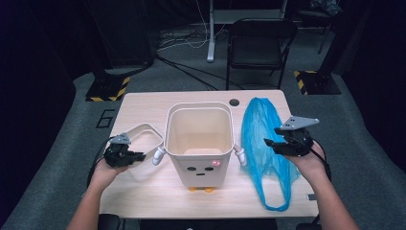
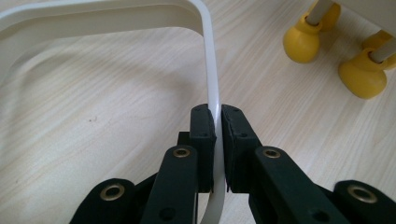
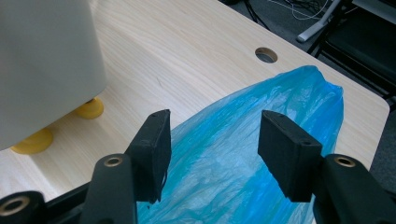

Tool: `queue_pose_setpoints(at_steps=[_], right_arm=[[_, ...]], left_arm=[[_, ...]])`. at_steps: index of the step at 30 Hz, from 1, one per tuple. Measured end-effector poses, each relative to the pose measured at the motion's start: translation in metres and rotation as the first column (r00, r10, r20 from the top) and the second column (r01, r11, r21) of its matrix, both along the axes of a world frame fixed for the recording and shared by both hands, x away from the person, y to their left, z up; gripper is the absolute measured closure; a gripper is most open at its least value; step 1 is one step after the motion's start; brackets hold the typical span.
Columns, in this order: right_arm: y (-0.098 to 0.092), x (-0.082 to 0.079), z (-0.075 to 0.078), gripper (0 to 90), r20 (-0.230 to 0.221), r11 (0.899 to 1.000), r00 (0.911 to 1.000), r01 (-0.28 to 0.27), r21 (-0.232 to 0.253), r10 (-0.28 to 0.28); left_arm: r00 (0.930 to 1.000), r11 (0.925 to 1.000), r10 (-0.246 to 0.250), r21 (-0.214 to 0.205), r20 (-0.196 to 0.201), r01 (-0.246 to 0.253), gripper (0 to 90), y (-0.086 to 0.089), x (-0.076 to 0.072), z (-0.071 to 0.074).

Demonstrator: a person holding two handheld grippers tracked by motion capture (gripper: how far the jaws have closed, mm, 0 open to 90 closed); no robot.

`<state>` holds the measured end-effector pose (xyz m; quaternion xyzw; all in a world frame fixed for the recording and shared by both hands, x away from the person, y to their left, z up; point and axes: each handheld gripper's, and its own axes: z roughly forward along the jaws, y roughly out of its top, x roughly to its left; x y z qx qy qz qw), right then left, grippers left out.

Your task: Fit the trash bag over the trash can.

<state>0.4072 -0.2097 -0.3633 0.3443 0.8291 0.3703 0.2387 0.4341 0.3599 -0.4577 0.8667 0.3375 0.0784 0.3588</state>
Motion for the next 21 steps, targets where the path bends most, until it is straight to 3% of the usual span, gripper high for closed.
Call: queue_pose_setpoints(at_steps=[10, 21], right_arm=[[-0.003, 0.002, -0.018, 39.6, 0.016, 0.998, 0.9983, 0.056, -0.032, -0.055], [-0.012, 0.004, -0.035, 40.9, -0.002, 0.993, 0.9946, 0.104, 0.05, -0.104]], left_arm=[[0.9997, 0.9996, 0.022, 0.019, -0.004, -0.022, 83.6, 0.001, 0.0, -0.018], [0.9998, 0.9979, 0.018, 0.062, -0.009, -0.017, 83.8, 0.002, -0.001, -0.027]])
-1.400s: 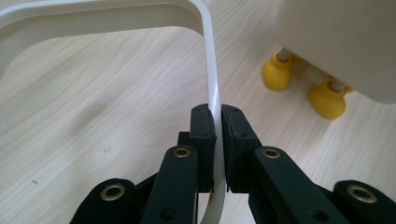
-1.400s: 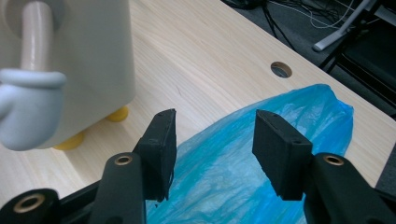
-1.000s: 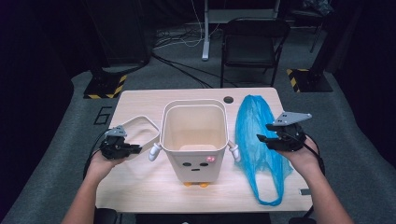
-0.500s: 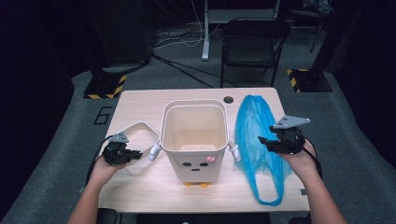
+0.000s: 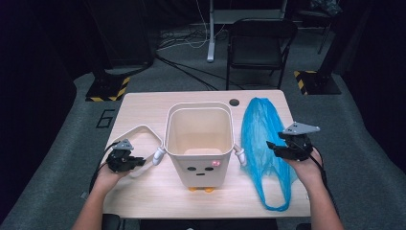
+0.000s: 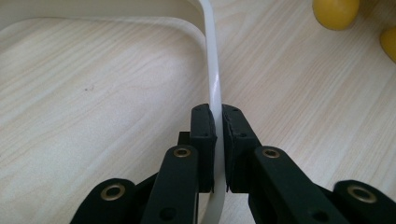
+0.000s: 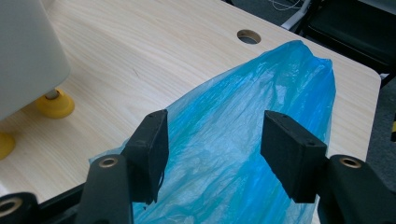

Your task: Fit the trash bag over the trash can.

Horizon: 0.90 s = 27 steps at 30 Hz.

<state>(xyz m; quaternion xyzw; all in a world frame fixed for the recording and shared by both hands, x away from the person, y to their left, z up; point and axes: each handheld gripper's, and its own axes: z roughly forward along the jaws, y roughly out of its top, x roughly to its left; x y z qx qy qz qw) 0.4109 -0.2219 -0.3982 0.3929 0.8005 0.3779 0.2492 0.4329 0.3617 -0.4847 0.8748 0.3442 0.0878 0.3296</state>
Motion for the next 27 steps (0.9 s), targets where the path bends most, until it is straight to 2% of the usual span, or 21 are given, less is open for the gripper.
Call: queue_pose_setpoints(at_steps=[5, 9, 15, 18, 24, 27], right_arm=[[-0.007, 0.0, -0.005, 40.9, 0.001, 1.0, 0.9997, 0.023, 0.014, -0.023], [-0.015, 0.002, -0.015, 40.7, -0.016, 0.998, 0.9987, 0.049, 0.029, -0.049], [-0.023, 0.009, -0.035, 39.0, -0.061, 0.996, 0.9944, 0.088, 0.025, -0.086], [-0.025, 0.012, -0.043, 36.8, -0.084, 0.994, 0.9915, 0.103, 0.03, -0.1], [-0.024, 0.018, -0.051, 31.9, -0.09, 0.993, 0.9885, 0.122, 0.0, -0.121], [-0.025, 0.022, -0.052, 32.0, -0.099, 0.991, 0.9858, 0.136, -0.001, -0.136]], left_arm=[[0.9999, 1.0, 0.006, -0.003, -0.011, -0.006, 83.9, 0.003, 0.001, -0.004], [0.9999, 1.0, 0.006, 0.002, -0.015, -0.006, 83.9, 0.004, 0.001, -0.006], [0.9993, 0.9999, 0.011, 0.013, -0.037, -0.01, 83.1, 0.005, 0.001, -0.01], [0.9986, 0.9996, 0.026, -0.007, -0.046, -0.026, 76.9, 0.006, 0.001, -0.011], [0.9962, 0.9961, 0.061, -0.06, -0.061, -0.065, 57.6, 0.008, -0.001, -0.01], [0.9969, 0.9948, 0.067, -0.074, -0.042, -0.07, 53.3, 0.009, -0.002, -0.008]])
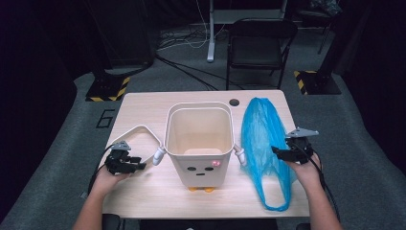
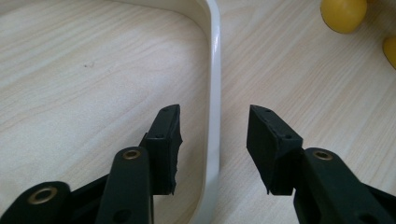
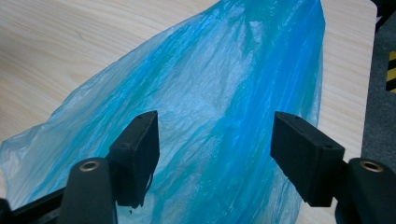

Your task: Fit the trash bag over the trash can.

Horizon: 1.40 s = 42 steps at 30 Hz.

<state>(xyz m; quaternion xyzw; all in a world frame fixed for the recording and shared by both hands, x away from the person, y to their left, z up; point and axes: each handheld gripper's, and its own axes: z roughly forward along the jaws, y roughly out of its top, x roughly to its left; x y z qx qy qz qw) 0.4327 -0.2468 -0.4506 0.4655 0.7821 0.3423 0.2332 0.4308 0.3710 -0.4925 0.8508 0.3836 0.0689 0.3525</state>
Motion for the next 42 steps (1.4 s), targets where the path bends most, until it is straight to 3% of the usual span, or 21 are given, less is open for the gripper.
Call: queue_pose_setpoints(at_steps=[4, 11, 20, 29, 32, 36, 42], right_arm=[[-0.001, 0.002, -0.003, 33.3, -0.007, 1.0, 0.9999, 0.013, -0.01, -0.013], [-0.004, 0.004, -0.021, 37.2, -0.04, 0.997, 0.9972, 0.061, -0.054, -0.063], [-0.012, 0.008, -0.034, 42.1, -0.062, 0.991, 0.9899, 0.125, -0.04, -0.128], [-0.02, 0.011, -0.046, 43.4, -0.109, 0.989, 0.9827, 0.148, -0.022, -0.15], [-0.022, 0.012, -0.049, 50.6, -0.126, 0.99, 0.9822, 0.137, -0.025, -0.139], [-0.023, 0.014, -0.049, 74.4, -0.185, 0.995, 0.9775, 0.1, -0.012, -0.101], [-0.025, 0.007, -0.047, 84.9, -0.211, 0.998, 0.9753, 0.066, 0.002, -0.064]], left_arm=[[0.9998, 1.0, 0.006, -0.008, 0.021, -0.005, 47.8, 0.0, -0.003, 0.003], [0.9991, 0.9999, 0.013, -0.004, 0.041, -0.013, 42.2, -0.001, -0.004, 0.005], [0.9987, 0.9997, 0.022, 0.01, 0.047, -0.023, 39.2, -0.002, -0.005, 0.005], [0.9994, 0.9987, 0.012, 0.048, 0.033, -0.014, 39.5, -0.005, -0.005, 0.002], [0.9995, 0.9985, 0.016, 0.053, 0.028, -0.018, 39.6, -0.005, -0.004, 0.002], [0.9995, 0.9985, 0.011, 0.054, 0.03, -0.013, 40.6, -0.005, -0.004, 0.001], [0.9994, 0.9987, 0.021, 0.046, 0.027, -0.022, 41.2, -0.002, -0.005, 0.001]])
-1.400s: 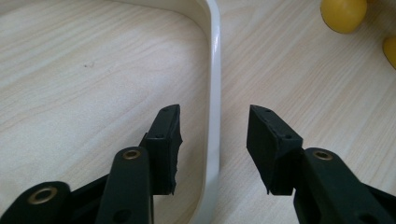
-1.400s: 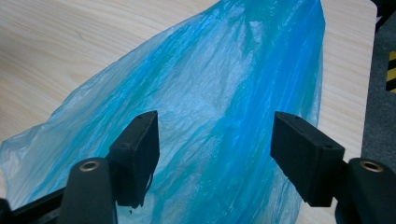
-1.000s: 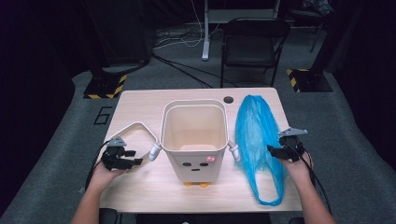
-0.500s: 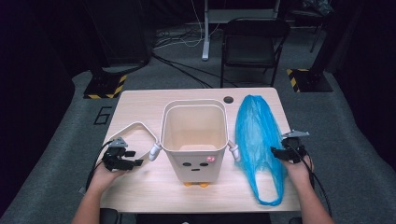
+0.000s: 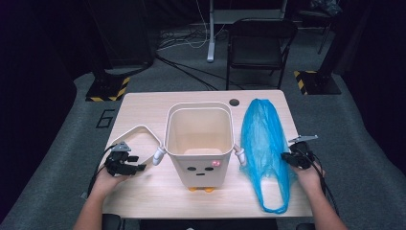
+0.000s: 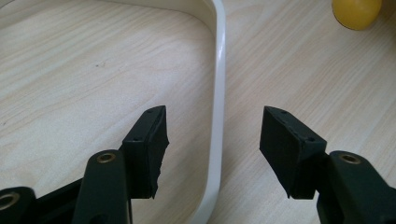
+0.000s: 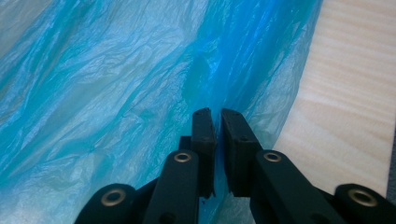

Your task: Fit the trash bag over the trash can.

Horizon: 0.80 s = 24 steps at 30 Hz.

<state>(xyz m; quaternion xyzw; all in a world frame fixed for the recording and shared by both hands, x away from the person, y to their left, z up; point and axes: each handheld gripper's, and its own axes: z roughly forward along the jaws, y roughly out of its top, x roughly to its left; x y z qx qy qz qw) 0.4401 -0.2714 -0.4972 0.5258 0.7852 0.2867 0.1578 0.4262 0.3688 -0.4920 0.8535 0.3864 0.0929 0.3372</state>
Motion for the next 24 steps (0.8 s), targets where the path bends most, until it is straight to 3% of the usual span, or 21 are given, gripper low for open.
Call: queue_pose_setpoints(at_steps=[8, 15, 24], right_arm=[[-0.007, -0.028, 0.004, 83.6, -0.008, 1.0, 0.9997, -0.023, 0.011, 0.023], [-0.015, -0.034, 0.008, 44.6, 0.024, 0.999, 0.9994, 0.022, 0.047, -0.023], [-0.001, -0.014, 0.017, 22.5, 0.078, 0.998, 0.9956, 0.049, 0.038, -0.052]], left_arm=[[1.0, 0.9999, -0.001, 0.013, -0.004, 0.001, 41.2, -0.002, 0.0, -0.001], [1.0, 0.9999, -0.001, 0.012, -0.004, 0.001, 41.4, -0.003, 0.0, -0.001], [0.9999, 0.9999, 0.0, 0.012, -0.011, 0.0, 41.7, -0.002, 0.0, -0.002]])
